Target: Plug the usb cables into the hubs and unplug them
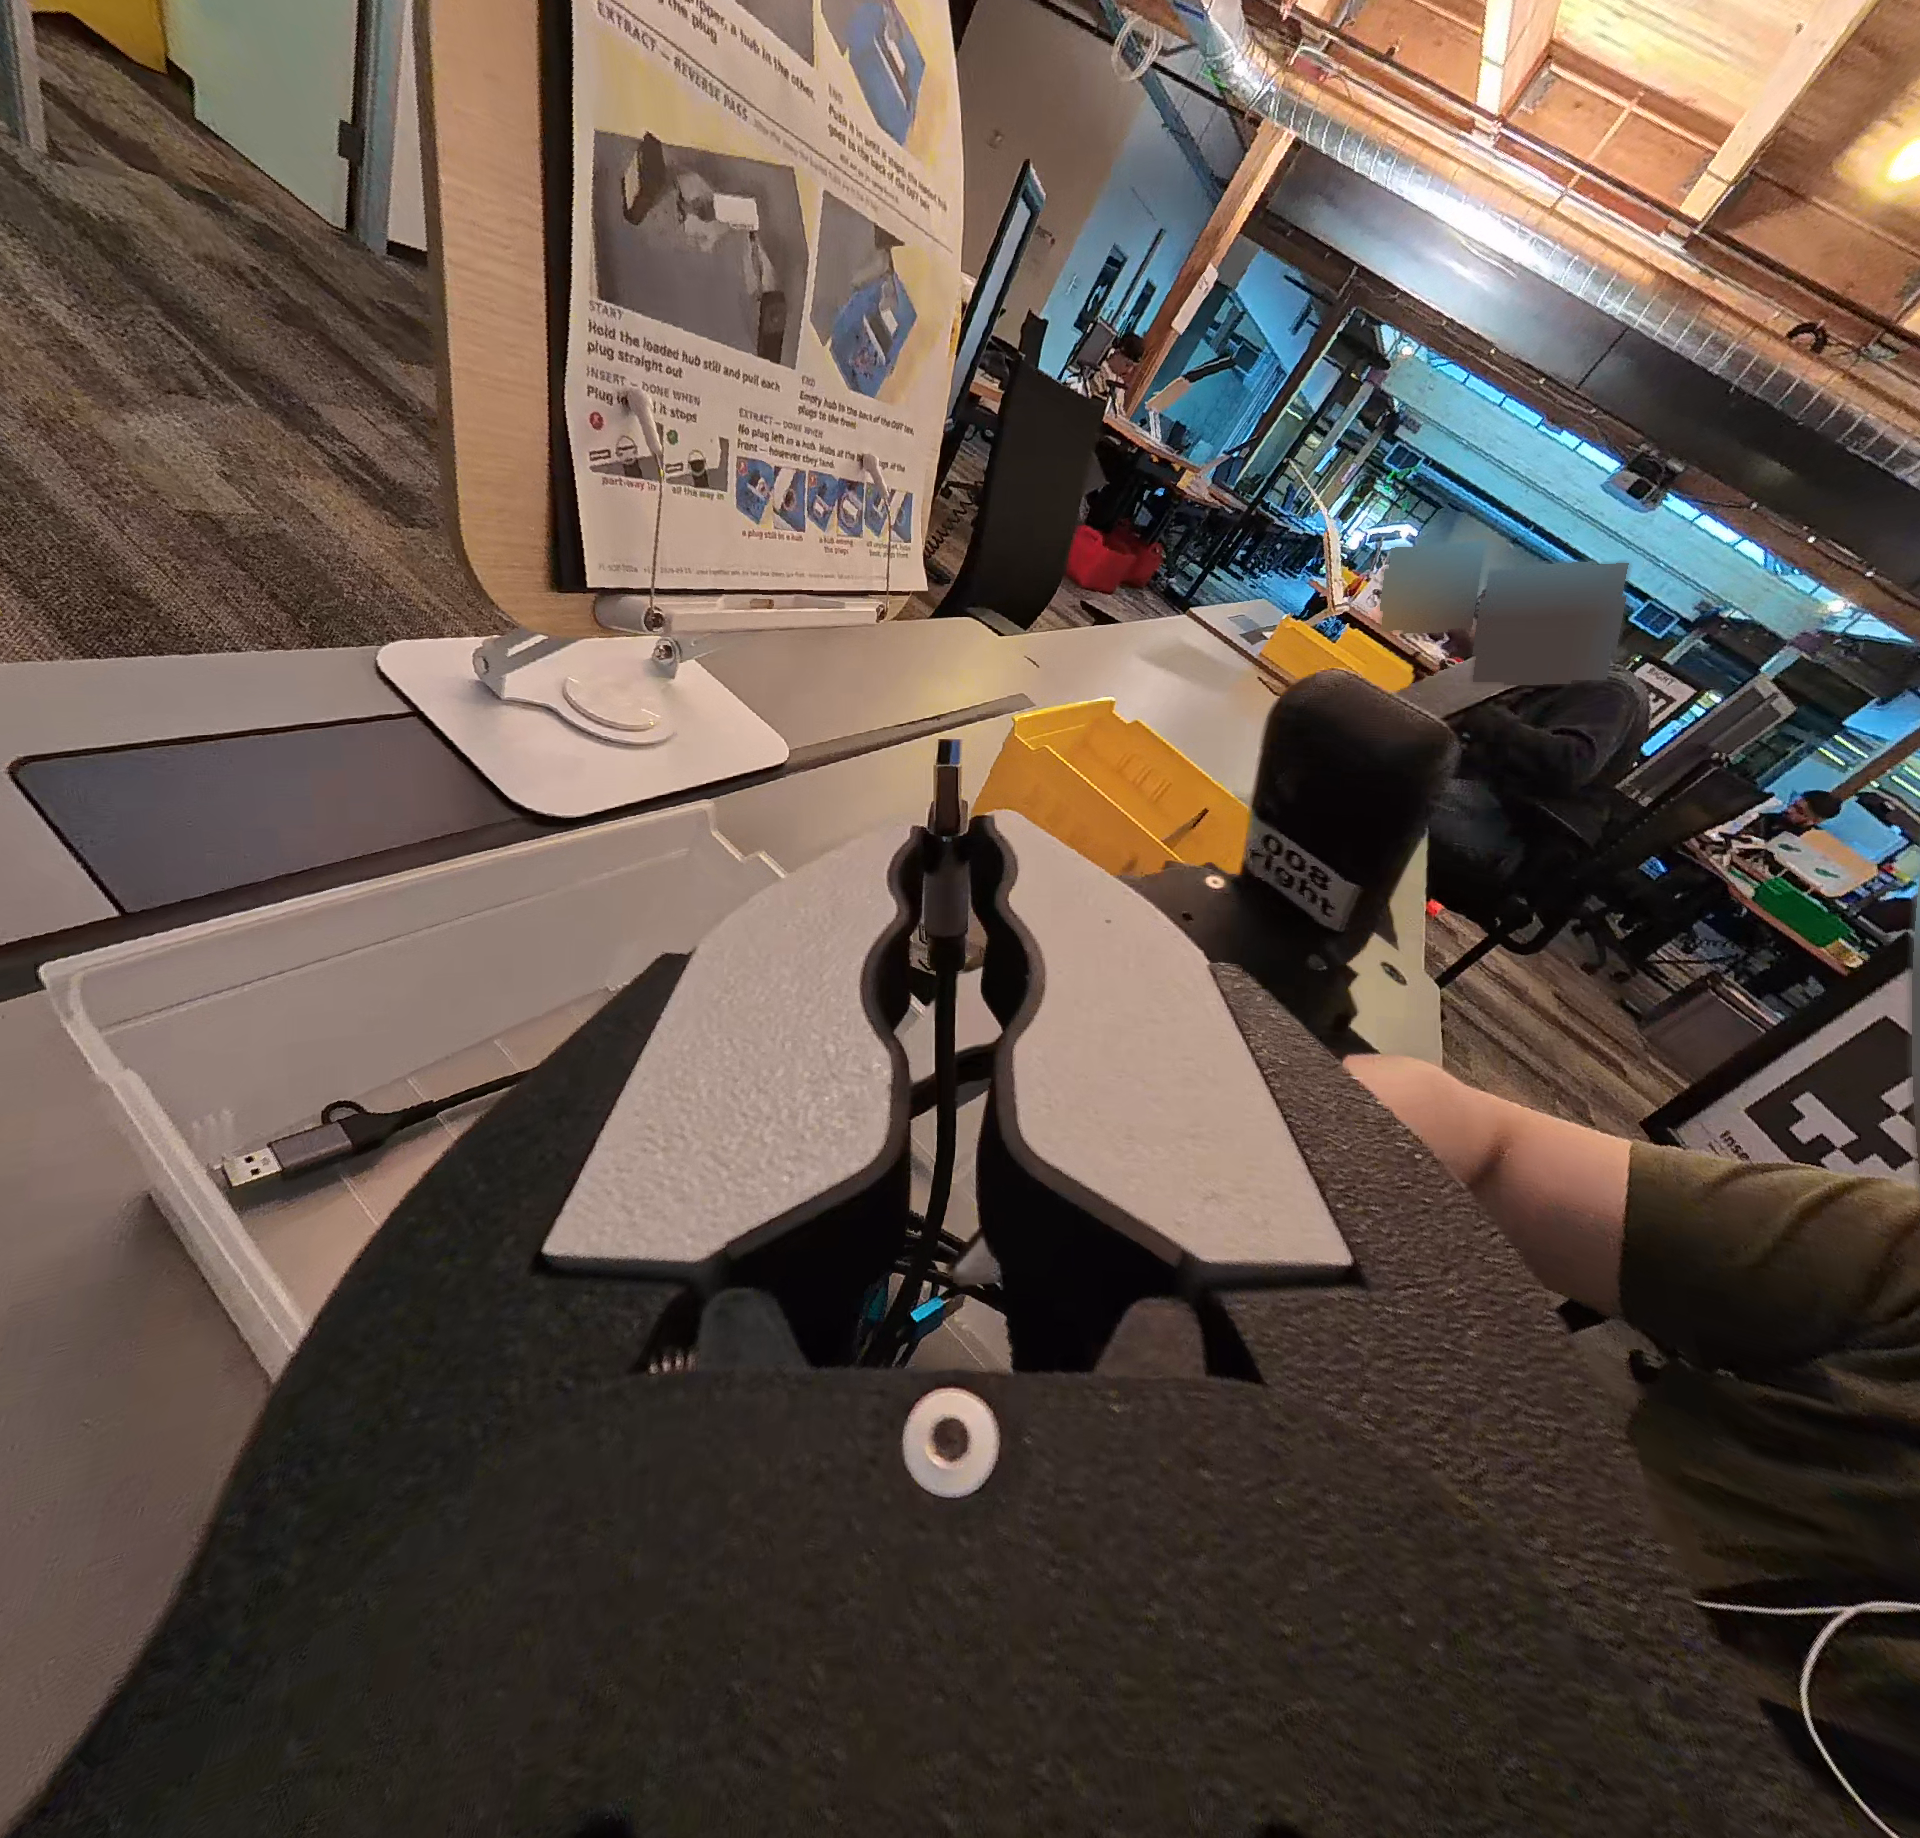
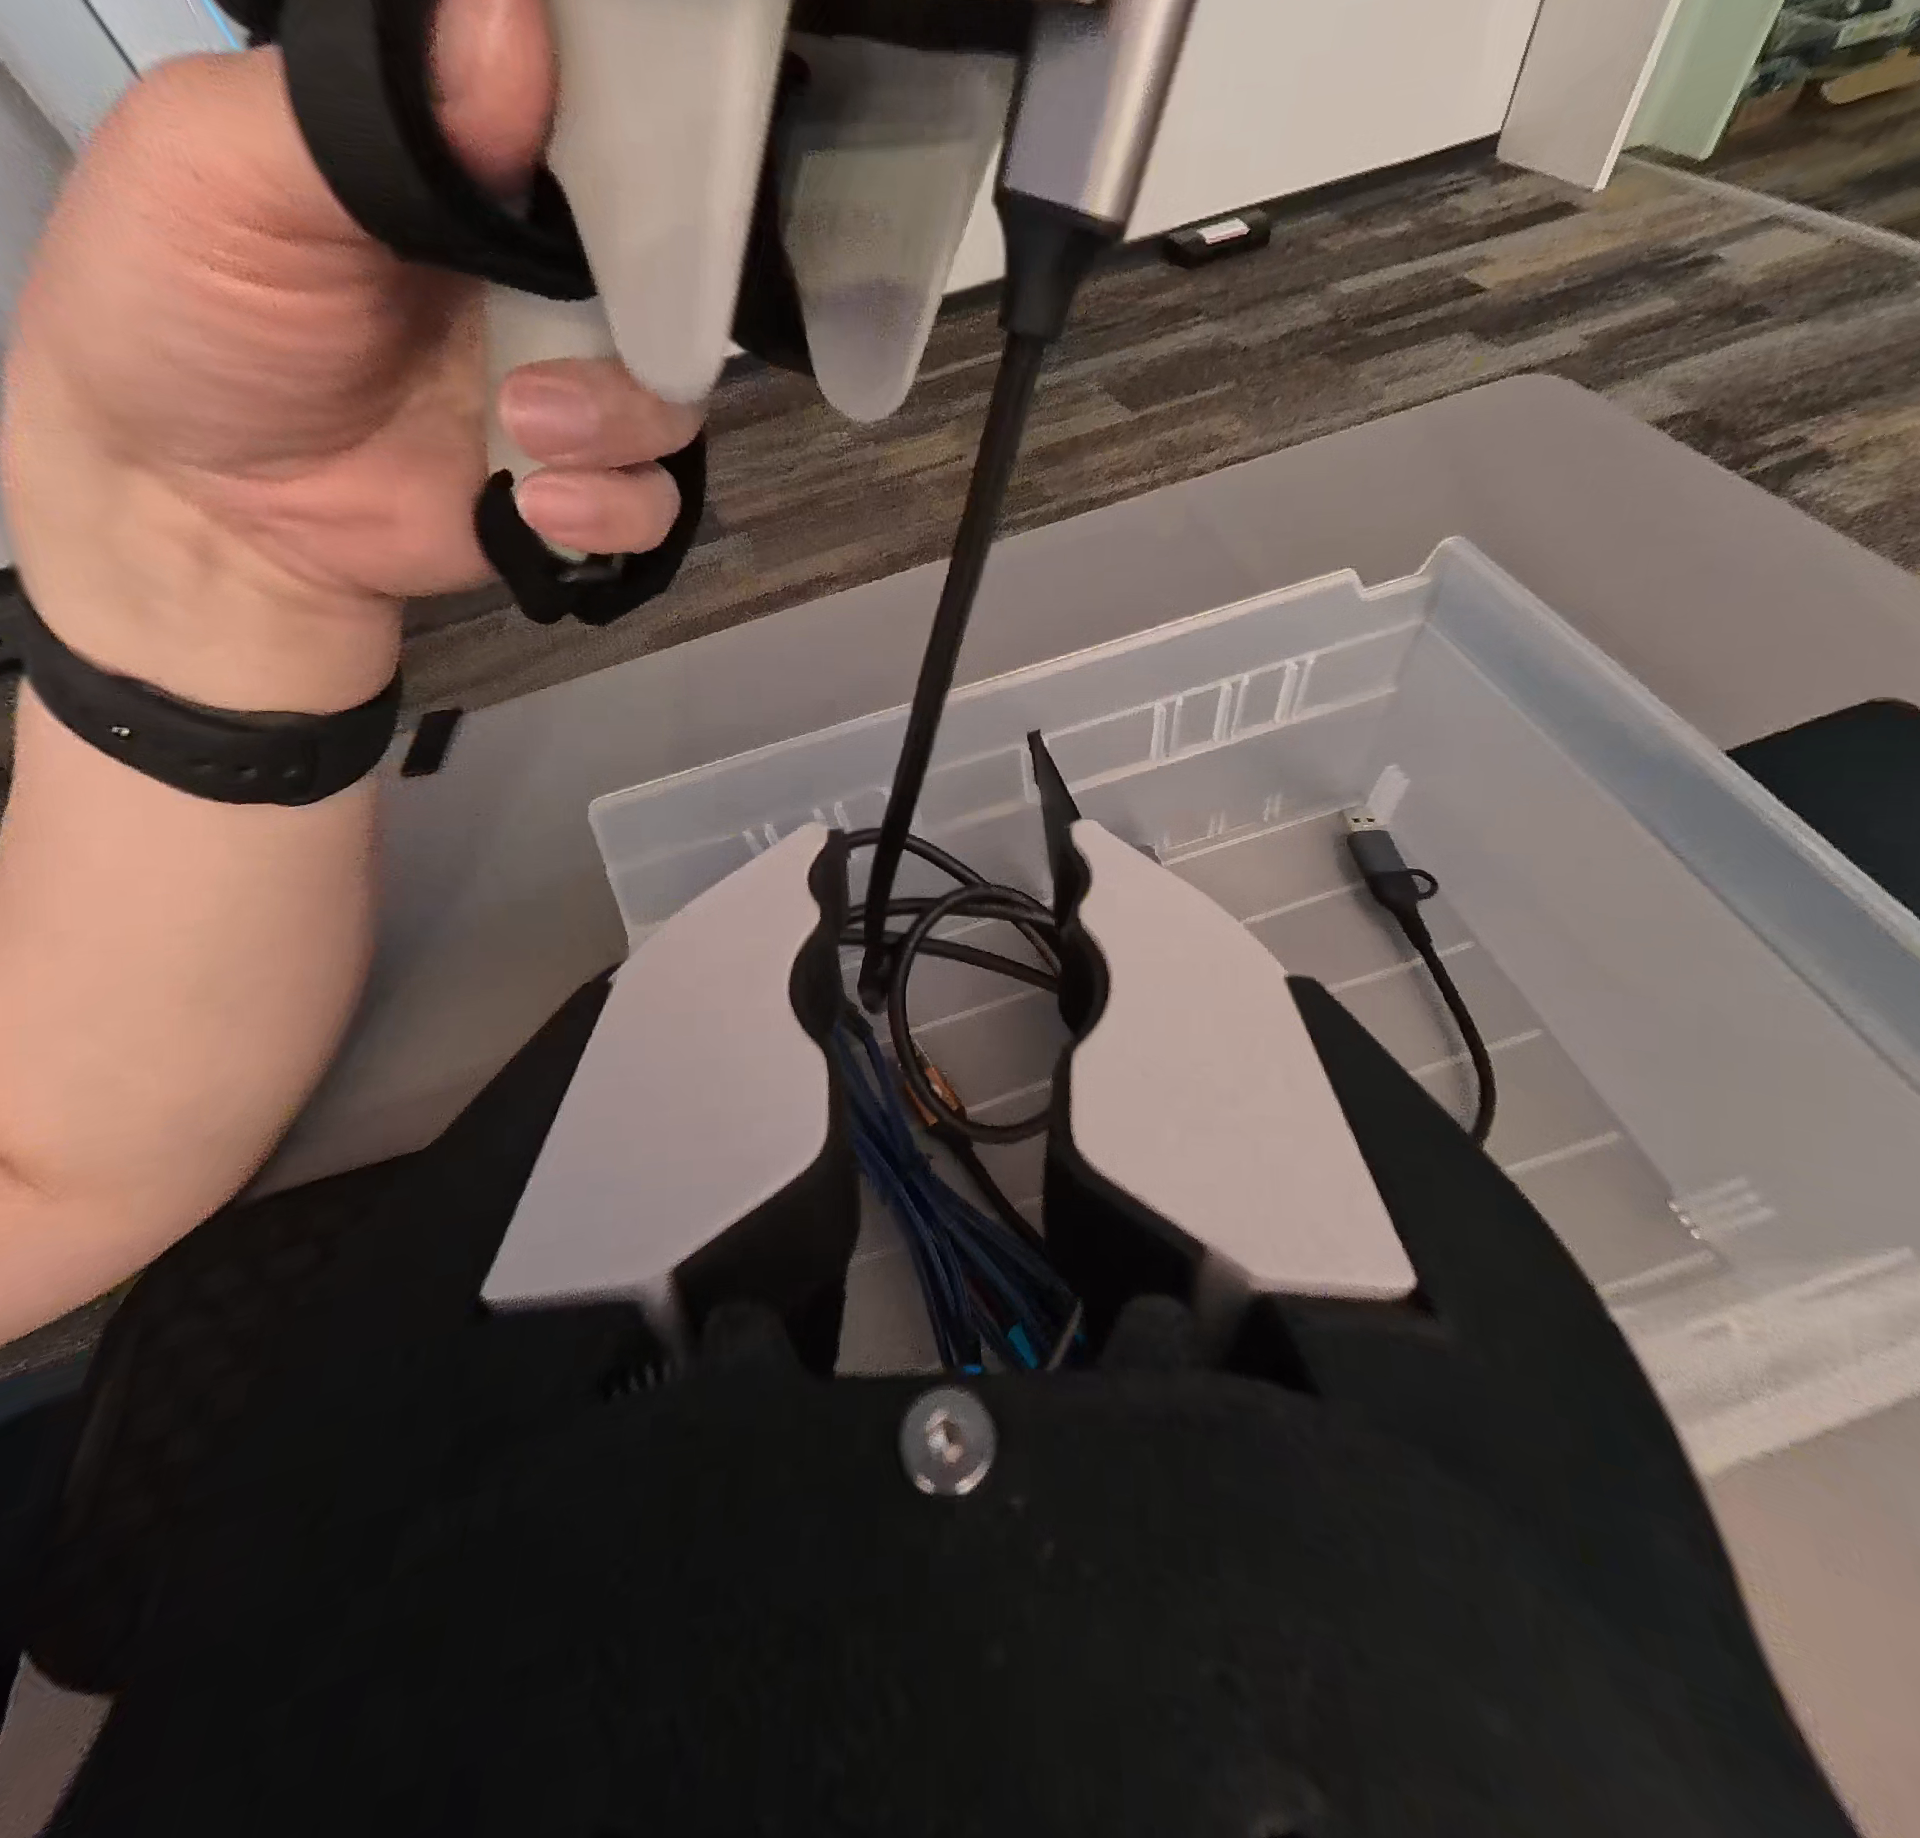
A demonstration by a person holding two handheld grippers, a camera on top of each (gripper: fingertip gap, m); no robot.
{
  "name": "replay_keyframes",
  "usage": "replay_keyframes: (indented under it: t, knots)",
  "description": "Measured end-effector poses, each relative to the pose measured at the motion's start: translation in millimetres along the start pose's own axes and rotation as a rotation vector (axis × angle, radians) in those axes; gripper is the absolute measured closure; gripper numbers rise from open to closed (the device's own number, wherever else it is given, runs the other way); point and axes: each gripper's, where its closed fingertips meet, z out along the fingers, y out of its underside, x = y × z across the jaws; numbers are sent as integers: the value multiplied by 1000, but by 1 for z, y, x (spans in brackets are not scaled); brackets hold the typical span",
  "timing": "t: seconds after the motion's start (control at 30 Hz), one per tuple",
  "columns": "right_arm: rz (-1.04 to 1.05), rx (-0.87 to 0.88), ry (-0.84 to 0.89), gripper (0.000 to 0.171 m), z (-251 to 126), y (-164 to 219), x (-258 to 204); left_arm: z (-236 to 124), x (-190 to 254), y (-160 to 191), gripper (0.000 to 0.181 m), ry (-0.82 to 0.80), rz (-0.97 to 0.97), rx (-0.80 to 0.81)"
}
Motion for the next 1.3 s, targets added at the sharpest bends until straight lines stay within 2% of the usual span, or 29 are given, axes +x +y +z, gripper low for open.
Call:
replay_keyframes:
  t: [0.03, 0.1, 0.27, 0.47, 0.63, 0.7, 0.8, 0.9, 0.97, 1.1, 1.3]
  knots:
    - [-2, -9, -6, 135, 4, 1, 0, -1, 1, 0, 174, 2, 3, 0]
    - [-18, -39, -71, 163, 10, 4, -8, -2, 1, 0, 174, -5, 7, -4]
    - [36, -147, -143, 165, 9, 18, -13, 2, -2, 11, 174, -4, -1, -77]
    - [83, -415, -156, 166, -19, 48, -9, 17, -2, 37, 174, 88, -50, -209]
    - [14, -389, -133, 166, -31, 31, -3, 12, 5, 21, 174, 120, -43, -128]
    - [-46, -350, -123, 166, -37, 13, -1, 6, 16, 5, 174, 121, 14, -51]
    - [-143, -208, -101, 166, -64, -35, -6, -13, 56, -32, 174, 173, 158, 168]
    - [-203, -169, -82, 166, -99, -55, -12, -26, 77, -44, 170, 118, 218, 257]
    - [-223, -180, -56, 166, -121, -51, -8, -29, 85, -48, 150, 94, 257, 293]
    - [-149, -165, -44, 166, -171, -31, 9, -20, 93, -36, 130, 111, 277, 208]
    - [57, -161, -38, 166, -245, 19, 32, 5, 96, -7, 132, 136, 245, 36]
